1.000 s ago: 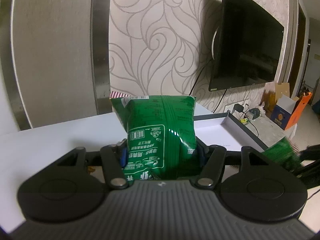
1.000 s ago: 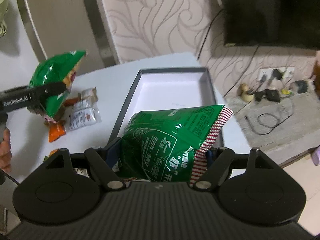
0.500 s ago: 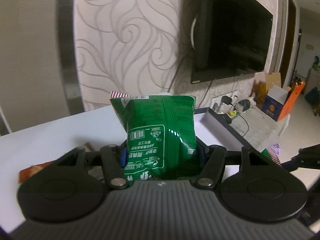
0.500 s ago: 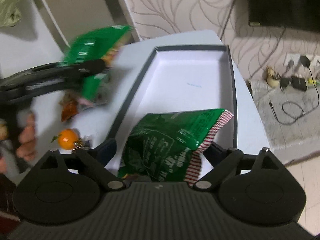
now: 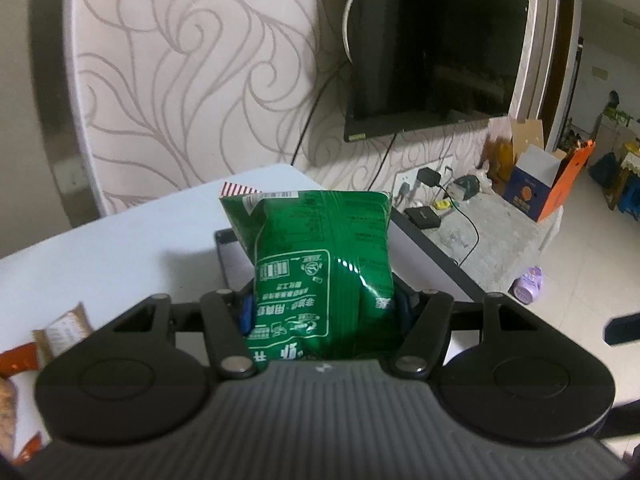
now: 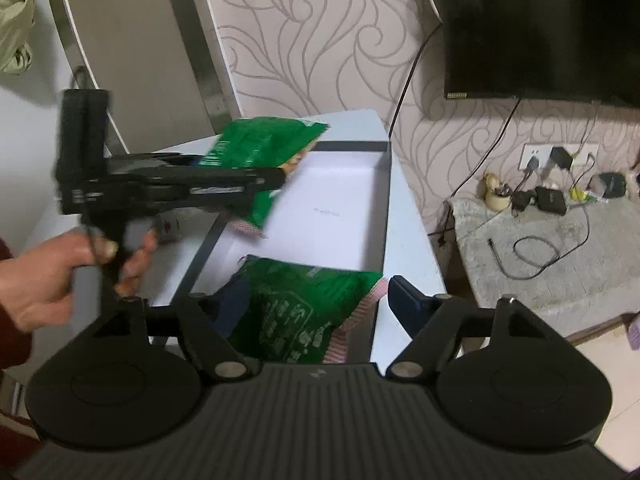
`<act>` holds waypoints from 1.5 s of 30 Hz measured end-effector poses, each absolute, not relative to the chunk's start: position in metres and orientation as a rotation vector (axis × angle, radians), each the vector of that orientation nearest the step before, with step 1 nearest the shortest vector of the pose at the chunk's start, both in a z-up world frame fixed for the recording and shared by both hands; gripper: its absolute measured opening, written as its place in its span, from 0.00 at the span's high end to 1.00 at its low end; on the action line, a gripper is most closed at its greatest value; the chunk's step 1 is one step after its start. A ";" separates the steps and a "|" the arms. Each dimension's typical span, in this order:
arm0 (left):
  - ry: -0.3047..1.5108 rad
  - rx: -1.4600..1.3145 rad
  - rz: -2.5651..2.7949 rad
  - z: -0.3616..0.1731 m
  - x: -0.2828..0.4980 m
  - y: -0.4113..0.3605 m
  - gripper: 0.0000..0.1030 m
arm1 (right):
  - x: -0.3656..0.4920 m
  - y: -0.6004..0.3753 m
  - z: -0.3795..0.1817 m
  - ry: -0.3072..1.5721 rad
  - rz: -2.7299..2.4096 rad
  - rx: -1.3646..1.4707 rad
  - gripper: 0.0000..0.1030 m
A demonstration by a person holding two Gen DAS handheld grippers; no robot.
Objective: Organize snacks
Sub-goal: 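Carry both green bags into the black box tray and open both grippers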
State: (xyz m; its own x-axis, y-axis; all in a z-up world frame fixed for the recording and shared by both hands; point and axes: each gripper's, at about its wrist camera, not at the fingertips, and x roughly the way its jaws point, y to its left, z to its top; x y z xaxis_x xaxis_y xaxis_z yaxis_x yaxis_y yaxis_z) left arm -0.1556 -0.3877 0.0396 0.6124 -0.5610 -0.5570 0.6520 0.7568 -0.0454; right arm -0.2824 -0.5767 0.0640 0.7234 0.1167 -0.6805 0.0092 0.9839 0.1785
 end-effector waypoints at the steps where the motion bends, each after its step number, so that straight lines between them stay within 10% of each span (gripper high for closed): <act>1: 0.586 0.178 -0.705 0.037 -0.154 -0.391 0.37 | -0.283 -0.576 0.064 0.764 0.066 0.190 0.22; 45: 0.488 0.223 -0.708 0.070 -0.162 -0.365 0.20 | -0.286 -0.526 0.084 0.710 0.049 0.163 0.21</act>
State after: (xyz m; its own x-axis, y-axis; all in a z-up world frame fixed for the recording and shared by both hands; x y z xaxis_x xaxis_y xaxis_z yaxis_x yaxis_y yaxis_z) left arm -0.1620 -0.3649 0.0703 0.6539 -0.5678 -0.5000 0.6696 0.7420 0.0332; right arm -0.2859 -0.5259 0.0840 0.7578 0.1000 -0.6448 0.0105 0.9862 0.1653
